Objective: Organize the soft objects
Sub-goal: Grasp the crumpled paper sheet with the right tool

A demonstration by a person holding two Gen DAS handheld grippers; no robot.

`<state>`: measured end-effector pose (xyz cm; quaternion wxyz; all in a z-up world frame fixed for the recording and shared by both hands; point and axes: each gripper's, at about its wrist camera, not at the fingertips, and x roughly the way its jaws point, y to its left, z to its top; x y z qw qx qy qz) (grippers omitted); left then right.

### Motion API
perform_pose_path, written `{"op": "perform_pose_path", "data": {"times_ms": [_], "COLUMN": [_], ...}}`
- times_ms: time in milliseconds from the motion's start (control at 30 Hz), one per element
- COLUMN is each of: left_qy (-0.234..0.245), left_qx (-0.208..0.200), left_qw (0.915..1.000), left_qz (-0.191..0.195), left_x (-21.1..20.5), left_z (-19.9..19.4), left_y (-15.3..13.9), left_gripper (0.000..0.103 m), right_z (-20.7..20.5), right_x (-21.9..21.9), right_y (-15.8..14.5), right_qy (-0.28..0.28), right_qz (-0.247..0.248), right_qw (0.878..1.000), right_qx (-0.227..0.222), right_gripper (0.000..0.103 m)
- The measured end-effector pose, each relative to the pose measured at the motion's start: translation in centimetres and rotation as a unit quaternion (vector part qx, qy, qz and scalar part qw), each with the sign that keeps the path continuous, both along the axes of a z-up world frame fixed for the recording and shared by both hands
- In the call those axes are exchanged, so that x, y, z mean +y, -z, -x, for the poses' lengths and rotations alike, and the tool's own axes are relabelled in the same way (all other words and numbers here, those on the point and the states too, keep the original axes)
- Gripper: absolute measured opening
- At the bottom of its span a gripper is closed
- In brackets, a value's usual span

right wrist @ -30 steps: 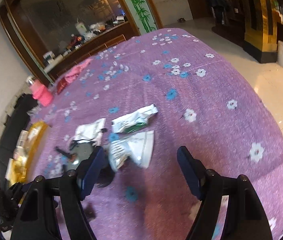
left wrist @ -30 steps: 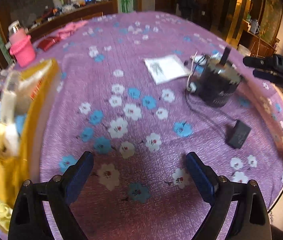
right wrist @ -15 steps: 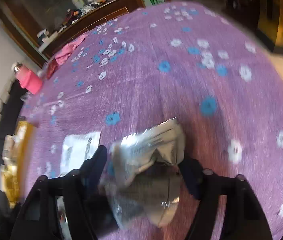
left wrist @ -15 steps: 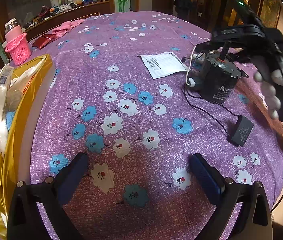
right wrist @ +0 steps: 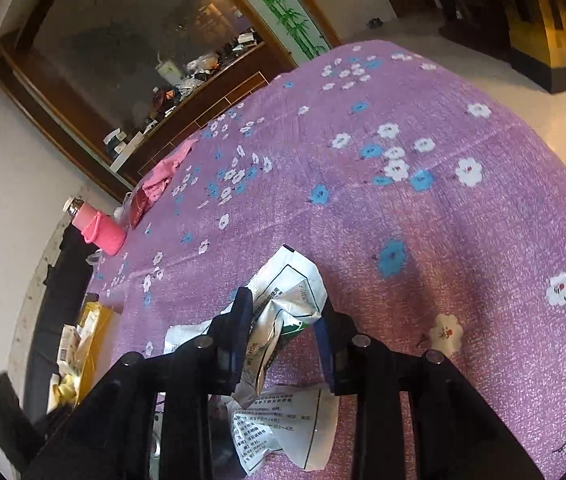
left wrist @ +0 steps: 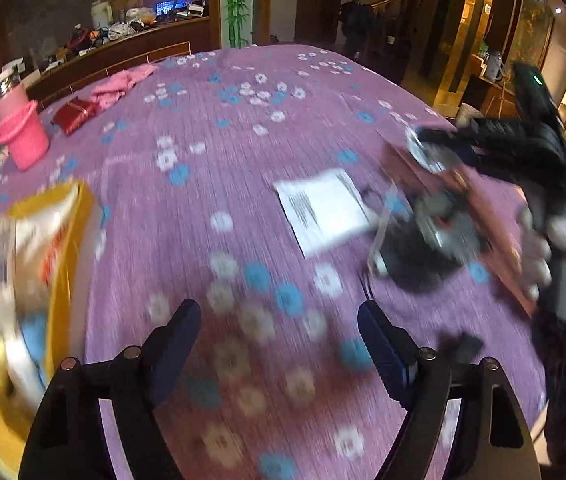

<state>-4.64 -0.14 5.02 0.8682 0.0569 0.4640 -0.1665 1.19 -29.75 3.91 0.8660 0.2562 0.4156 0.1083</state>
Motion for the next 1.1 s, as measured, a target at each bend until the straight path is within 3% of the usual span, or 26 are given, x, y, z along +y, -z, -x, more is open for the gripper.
{"op": "perform_pose_path", "data": {"times_ms": [67,133,233,367,500,600,700,900,933,1000,1033,1067,1100], "left_qy": [-0.013,0.005,0.052,0.065,0.057,0.055,0.074,0.077,0.082,0.105,0.119,0.129,0.136], "left_qx": [0.003,-0.002,-0.023,-0.01,0.006,0.05,0.066,0.047,0.049,0.052,0.052,0.053,0.056], "left_qw": [0.9999,0.9995,0.9979,0.9977,0.9966,0.9966,0.995,0.9946,0.9941,0.991,0.9896,0.9888,0.9876], "left_qz": [0.001,0.03,0.032,-0.017,-0.059,-0.035,0.013,0.05,0.052,0.065,0.062,0.055,0.054], "left_x": [0.1,-0.4,-2.6,-4.3,-3.5,-2.6,-3.6,-4.8,-4.9,-5.1,-5.1,-5.5,-5.9], "left_z": [-1.7,-2.4,-2.1,-4.4,-7.6,-10.1,-10.7,-10.6,-10.5,-10.1,-9.6,-9.2,-8.8], "left_y": [-0.7,-2.0,-3.8,-3.0,0.0,2.4,3.2,3.3,3.3,3.1,2.9,2.8,2.7], "left_gripper": [0.083,0.083,0.084,0.084,0.084,0.084,0.084,0.087,0.083,0.06,0.031,0.017,0.014], "right_z": [-0.1,0.1,0.2,0.3,0.4,0.4,0.4,0.0,-0.1,-0.2,-0.2,-0.1,-0.1], "right_x": [-0.3,-0.6,-1.1,-1.6,-1.8,-1.9,-1.8,-1.7,-1.7,-1.8,-1.8,-1.9,-2.0], "right_y": [-0.1,-0.5,-0.7,-0.5,-0.6,-0.6,-0.6,-0.2,-0.1,0.0,0.0,0.1,0.1], "right_qy": [0.002,0.006,0.013,0.015,0.02,0.022,0.018,0.018,0.018,0.021,0.022,0.024,0.026], "right_qz": [-0.008,-0.011,-0.018,-0.025,-0.028,-0.032,-0.031,-0.028,-0.027,-0.029,-0.03,-0.03,-0.031], "right_qw": [1.0,1.0,1.0,1.0,0.999,0.999,0.999,0.999,0.999,0.999,0.999,0.999,0.999], "right_qx": [0.0,-0.006,-0.009,-0.005,-0.008,-0.006,-0.007,0.004,0.008,0.012,0.013,0.015,0.016], "right_gripper": [0.029,0.029,0.029,0.03,0.03,0.03,0.03,0.03,0.03,0.03,0.03,0.03,0.031]}}
